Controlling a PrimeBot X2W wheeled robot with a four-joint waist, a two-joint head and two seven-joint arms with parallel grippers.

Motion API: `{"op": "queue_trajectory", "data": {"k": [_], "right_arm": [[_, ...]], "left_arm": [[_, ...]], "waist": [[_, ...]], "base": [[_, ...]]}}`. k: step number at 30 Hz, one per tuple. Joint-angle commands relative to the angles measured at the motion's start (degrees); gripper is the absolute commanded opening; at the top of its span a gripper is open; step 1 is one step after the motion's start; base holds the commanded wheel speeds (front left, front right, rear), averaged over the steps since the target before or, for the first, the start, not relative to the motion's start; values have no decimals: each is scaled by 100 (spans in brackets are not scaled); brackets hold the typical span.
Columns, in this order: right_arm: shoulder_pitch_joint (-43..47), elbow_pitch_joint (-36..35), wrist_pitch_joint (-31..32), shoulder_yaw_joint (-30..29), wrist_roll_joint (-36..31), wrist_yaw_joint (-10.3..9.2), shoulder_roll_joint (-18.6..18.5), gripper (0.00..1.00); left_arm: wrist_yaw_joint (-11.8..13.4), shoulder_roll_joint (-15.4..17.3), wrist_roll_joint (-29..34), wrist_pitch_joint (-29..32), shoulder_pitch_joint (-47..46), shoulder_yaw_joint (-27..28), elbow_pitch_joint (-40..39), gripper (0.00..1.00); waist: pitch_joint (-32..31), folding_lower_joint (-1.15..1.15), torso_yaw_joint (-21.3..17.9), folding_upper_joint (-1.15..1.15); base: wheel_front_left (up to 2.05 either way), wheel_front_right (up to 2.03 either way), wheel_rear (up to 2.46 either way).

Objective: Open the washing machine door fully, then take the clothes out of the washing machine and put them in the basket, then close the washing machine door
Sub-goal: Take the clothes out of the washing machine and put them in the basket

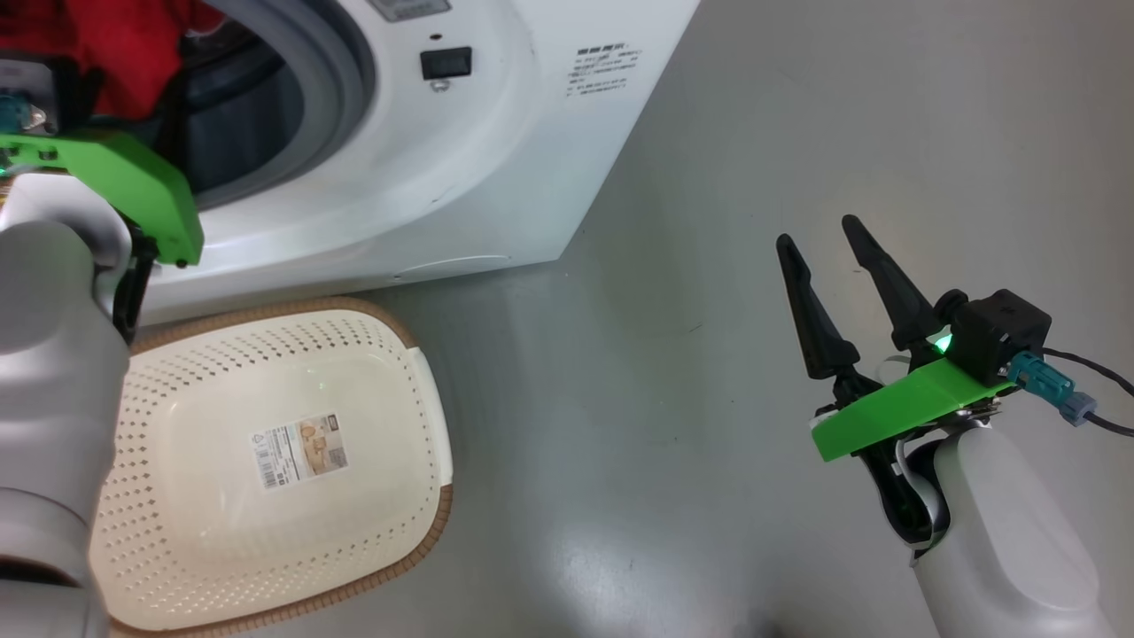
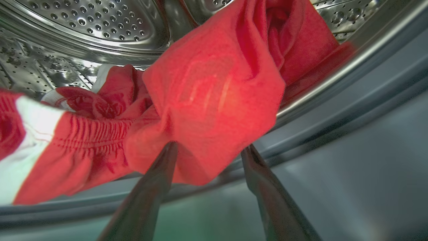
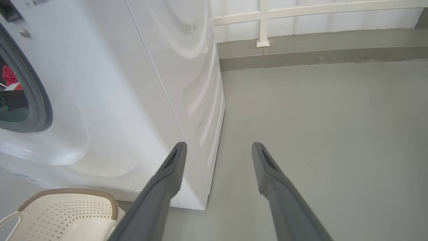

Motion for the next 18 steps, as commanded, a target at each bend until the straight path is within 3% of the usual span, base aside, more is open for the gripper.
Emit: {"op": "queue_trajectory", "data": {"k": [1, 6, 7, 8, 9, 10, 18], "right_arm": [[19, -144, -68, 129, -75, 9, 34, 100], [-4, -150, -68, 139, -92, 9, 54, 100], [-9, -151, -68, 142, -95, 9, 58, 100], [-13, -152, -68, 144, -96, 9, 60, 100], [-17, -150, -68, 148, -97, 9, 61, 100], [-20, -147, -68, 153, -98, 9, 61, 100], [32, -117, -68, 124, -113, 9, 14, 100]], "left_arm": [[13, 286, 10, -66, -178, 42, -45, 100], [73, 311, 11, -86, -251, 5, 44, 100], [85, 314, 8, -81, -254, -2, 58, 77], [99, 316, -1, -73, -255, -3, 70, 41], [106, 316, -11, -72, -254, -3, 80, 15], [108, 316, -19, -72, -251, -6, 89, 0], [67, 169, -213, -263, -82, 61, 120, 0]], "waist": [[13, 0, -16, 0], [31, 0, -46, 0], [29, 0, -49, 0], [30, 0, -51, 0], [25, 0, -52, 0], [20, 0, -53, 0], [-138, 0, 58, 0]], "base": [[0, 0, 0], [0, 0, 0], [0, 0, 0], [0, 0, 0], [0, 0, 0], [0, 0, 0], [0, 0, 0]]}}
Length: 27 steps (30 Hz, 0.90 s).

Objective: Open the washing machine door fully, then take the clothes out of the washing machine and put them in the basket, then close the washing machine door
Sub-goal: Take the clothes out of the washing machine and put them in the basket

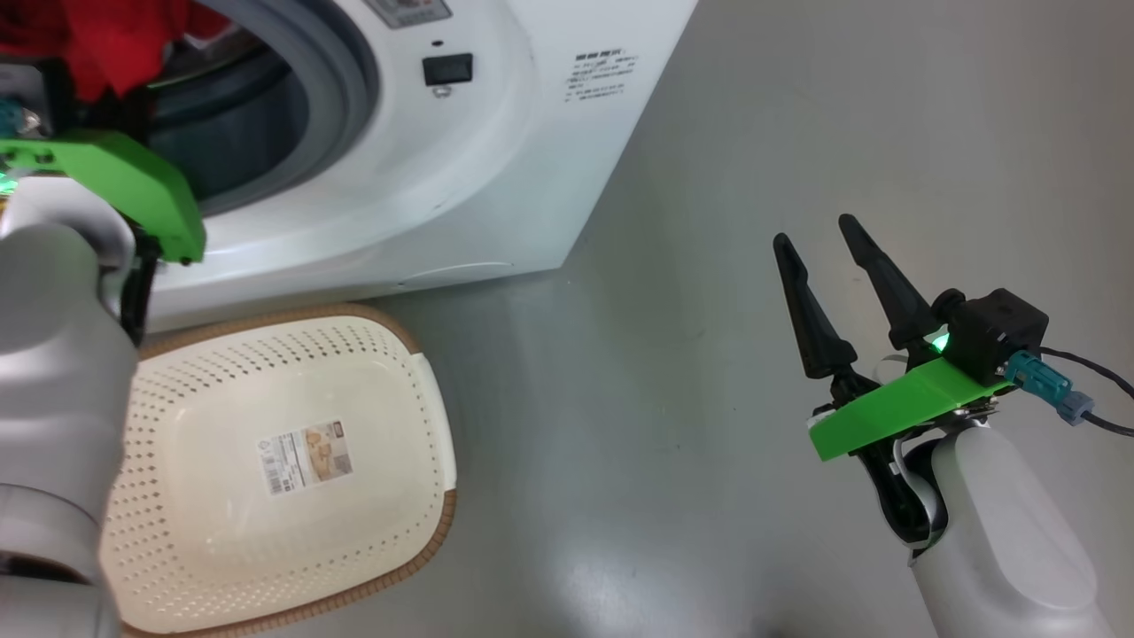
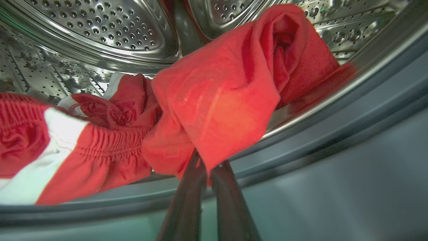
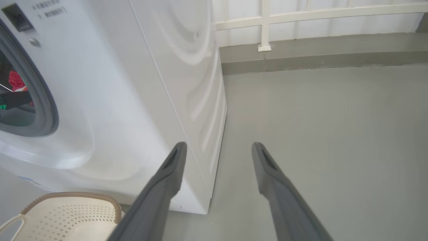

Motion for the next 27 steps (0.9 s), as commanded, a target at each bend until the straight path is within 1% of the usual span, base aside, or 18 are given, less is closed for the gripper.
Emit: {"op": "queue_trajectory", "data": {"k": [1, 7, 10, 14, 15, 23, 27], "right_arm": [[63, -105, -68, 103, -112, 9, -18, 100], [178, -55, -68, 77, -104, 9, -80, 100], [228, -49, -68, 53, -92, 9, -126, 100], [312, -37, -68, 17, -78, 9, -193, 100], [351, -33, -68, 5, -73, 9, -217, 100], [541, -66, -68, -62, -71, 9, -255, 100], [698, -71, -68, -134, -68, 9, -304, 100]], "left_arm": [[-2, 183, -69, -87, 40, 99, -70, 0], [-56, 32, -336, -230, 445, 245, -352, 0], [-63, 37, -457, -239, 691, 426, -783, 0], [-67, 39, -407, -240, 1129, 613, -1428, 0], [-67, 31, -368, -241, 1346, 747, -1736, 0], [-66, -16, -107, -242, 2127, 1238, -2718, 0], [-67, -99, 109, -242, 2696, 1632, -3477, 0]], "waist": [[-91, 0, 71, 0], [-360, 0, 248, 0], [-477, 0, 343, 0], [-638, 0, 473, 0], [-713, 0, 523, 0], [-960, 0, 646, 0], [-1134, 0, 761, 0]], "base": [[0, 0, 0], [0, 0, 0], [0, 0, 0], [0, 0, 0], [0, 0, 0], [0, 0, 0], [0, 0, 0]]}}
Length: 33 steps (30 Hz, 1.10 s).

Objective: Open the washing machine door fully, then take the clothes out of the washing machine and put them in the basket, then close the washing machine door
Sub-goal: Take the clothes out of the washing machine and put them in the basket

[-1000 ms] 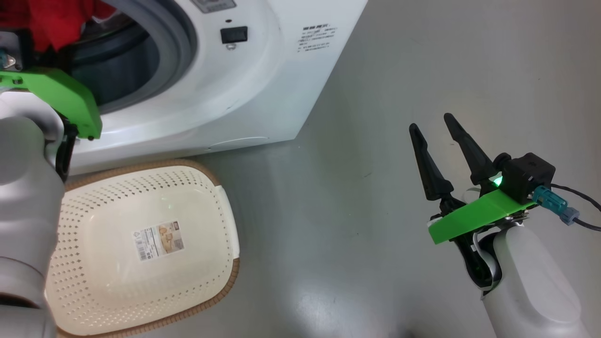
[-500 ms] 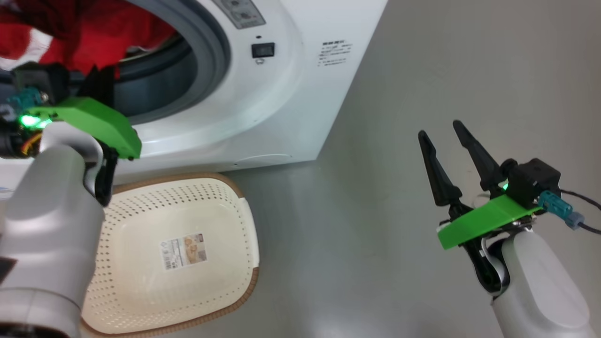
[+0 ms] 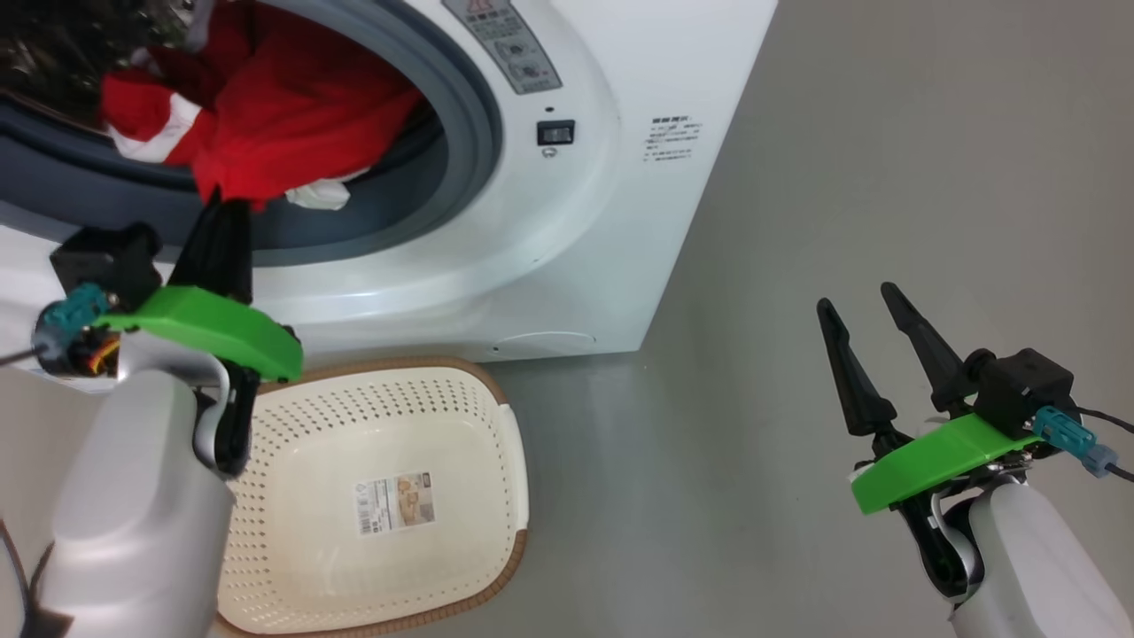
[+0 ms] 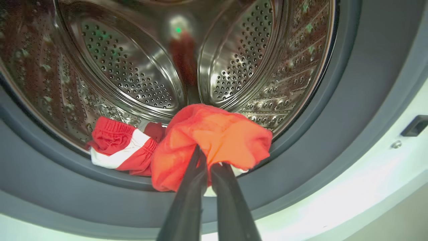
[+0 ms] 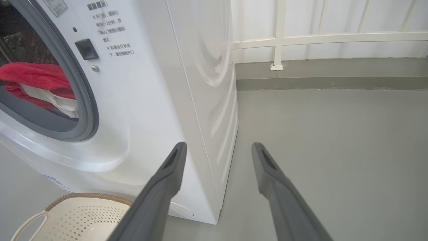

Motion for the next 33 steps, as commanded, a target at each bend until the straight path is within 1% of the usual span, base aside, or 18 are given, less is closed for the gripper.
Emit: {"op": "queue_trajectory", "data": {"k": [1, 15, 22, 29, 31, 33], "right_arm": [[118, -129, -68, 71, 27, 9, -30, 100], [268, -94, -68, 18, 24, 9, -96, 100], [325, -93, -68, 28, 35, 9, -147, 100], [349, -117, -68, 66, 60, 9, -199, 100], [351, -128, -68, 70, 69, 9, -215, 100], [348, -132, -68, 72, 71, 9, -217, 100]], "left_arm": [[-12, 190, 107, -71, 191, 297, -421, 0], [-1, 37, 418, -71, 1647, 891, -2337, 0], [108, -57, 400, -71, 2629, 1136, -3449, 0], [336, -21, 454, 41, 3540, 1191, -4502, 0], [385, -26, 464, 109, 3731, 1172, -4703, 0], [396, -29, 461, 150, 3811, 1152, -4727, 0]], "waist": [[-124, 0, 101, 0], [-395, 0, 377, 0], [-471, 0, 498, 0], [-490, 0, 552, 0], [-477, 0, 557, 0], [-465, 0, 557, 0]], "base": [[0, 0, 0], [0, 0, 0], [0, 0, 0], [0, 0, 0], [0, 0, 0], [0, 0, 0]]}}
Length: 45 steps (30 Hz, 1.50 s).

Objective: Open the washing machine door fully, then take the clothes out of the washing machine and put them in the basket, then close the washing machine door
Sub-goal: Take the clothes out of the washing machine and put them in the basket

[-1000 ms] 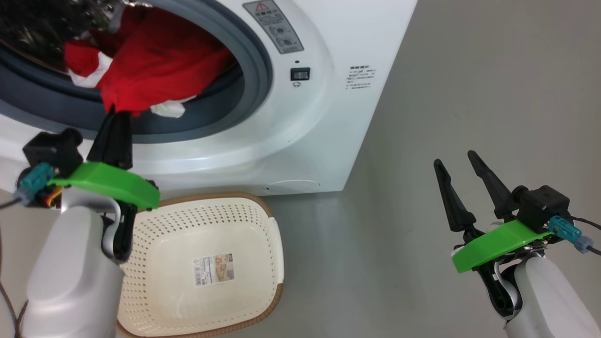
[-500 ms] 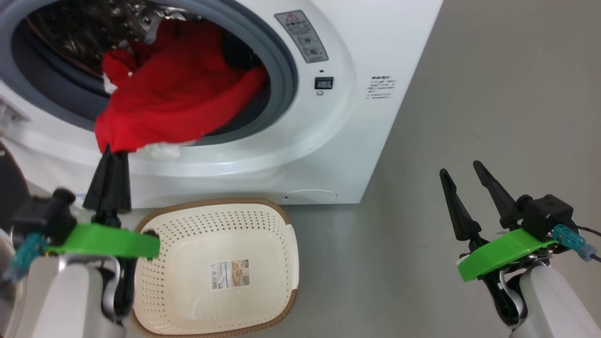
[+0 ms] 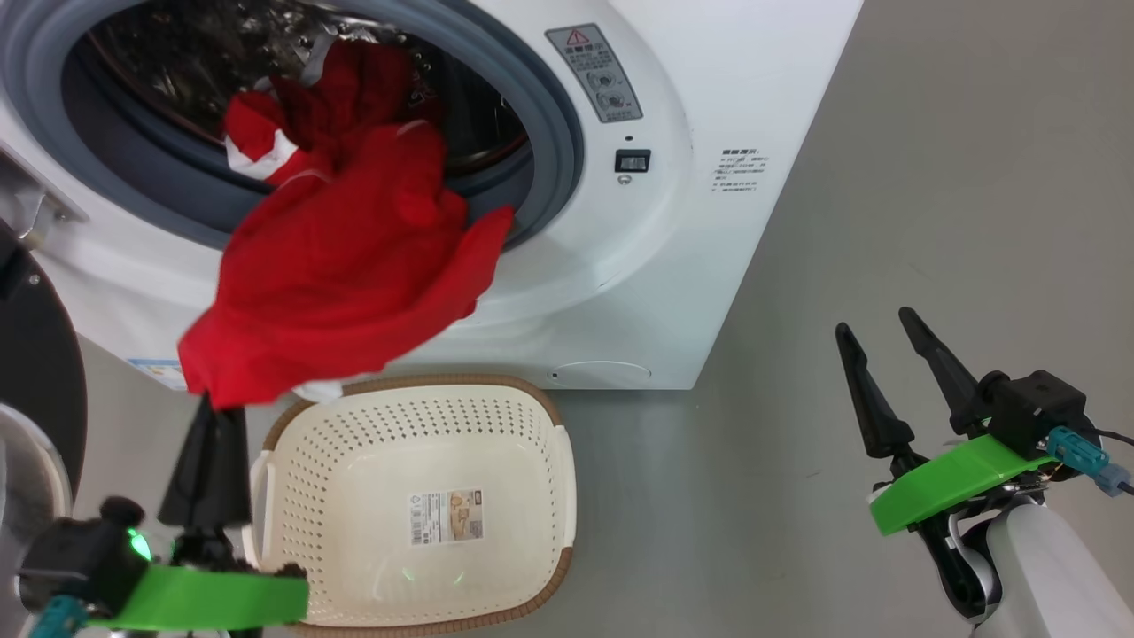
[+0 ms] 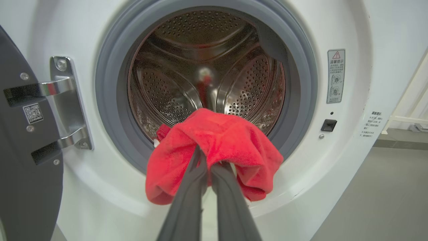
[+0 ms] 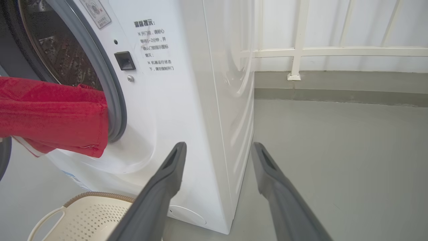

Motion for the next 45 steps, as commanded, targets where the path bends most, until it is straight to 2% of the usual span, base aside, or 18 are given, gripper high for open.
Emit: {"op": "queue_trajectory", "data": {"k": [1, 6, 12, 23, 31, 42, 43, 45], "right_arm": [[93, -147, -68, 121, 64, 9, -31, 100], [41, -148, -68, 192, 68, 9, -4, 100], [8, -149, -68, 229, 83, 9, 0, 100], [-201, -200, -68, 241, 64, 9, 20, 100], [-371, -260, -68, 238, 33, 9, 80, 100], [-595, -289, -68, 242, 8, 9, 136, 100], [-613, -292, -68, 242, 5, 9, 140, 100], [-648, -297, -68, 244, 0, 9, 146, 100]], "left_arm": [[76, 136, 29, 24, 8, 180, -139, 0], [55, 43, -69, 27, 104, 91, 457, 0], [-92, -41, -89, -83, -147, -148, 1771, 0], [-311, -131, -32, -232, -1529, -548, 4581, 0], [-343, -172, -22, -237, -2364, -658, 5873, 0], [-346, -218, -286, -237, -3154, -1262, 7236, 0], [-346, -218, -323, -237, -3214, -1305, 7324, 21], [-346, -204, -401, -220, -3328, -1379, 7459, 73]], "waist": [[18, 0, -6, 0], [83, 0, -78, 0], [183, 0, -199, 0], [590, 0, -395, 0], [947, 0, -559, 0], [1309, 0, -706, 0], [1335, 0, -713, 0], [1392, 0, -727, 0]], "base": [[0, 0, 0], [0, 0, 0], [0, 0, 0], [0, 0, 0], [0, 0, 0], [0, 0, 0], [0, 0, 0], [0, 0, 0]]}}
